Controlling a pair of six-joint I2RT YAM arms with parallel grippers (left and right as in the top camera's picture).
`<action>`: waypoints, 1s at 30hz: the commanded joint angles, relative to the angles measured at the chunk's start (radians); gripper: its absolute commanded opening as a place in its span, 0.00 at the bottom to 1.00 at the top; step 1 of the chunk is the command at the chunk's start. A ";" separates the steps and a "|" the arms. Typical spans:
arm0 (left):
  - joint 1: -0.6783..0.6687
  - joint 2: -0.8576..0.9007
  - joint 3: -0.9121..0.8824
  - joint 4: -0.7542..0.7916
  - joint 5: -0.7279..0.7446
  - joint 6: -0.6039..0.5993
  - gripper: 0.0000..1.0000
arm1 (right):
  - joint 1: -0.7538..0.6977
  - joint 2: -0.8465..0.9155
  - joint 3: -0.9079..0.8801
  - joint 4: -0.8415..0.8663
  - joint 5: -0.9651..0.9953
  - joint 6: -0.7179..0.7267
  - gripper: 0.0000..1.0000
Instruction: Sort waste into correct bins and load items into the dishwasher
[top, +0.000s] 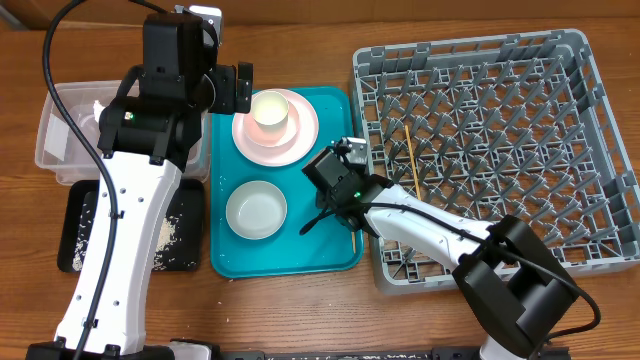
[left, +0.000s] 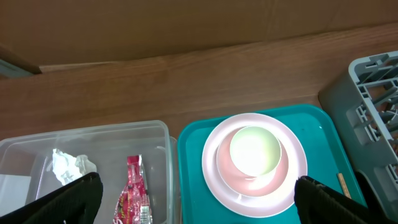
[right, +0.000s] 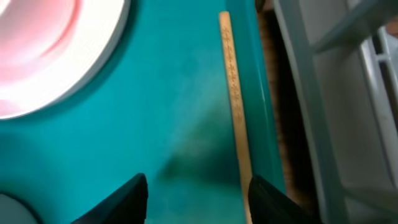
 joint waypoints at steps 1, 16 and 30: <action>0.004 -0.004 0.013 0.002 -0.009 0.019 1.00 | -0.027 -0.003 -0.028 -0.002 0.021 0.050 0.55; 0.004 -0.003 0.013 0.002 -0.010 0.019 1.00 | -0.027 0.013 -0.028 0.016 0.021 0.078 0.70; 0.004 -0.003 0.013 0.002 -0.010 0.019 1.00 | -0.026 0.019 -0.028 0.026 -0.017 0.056 0.49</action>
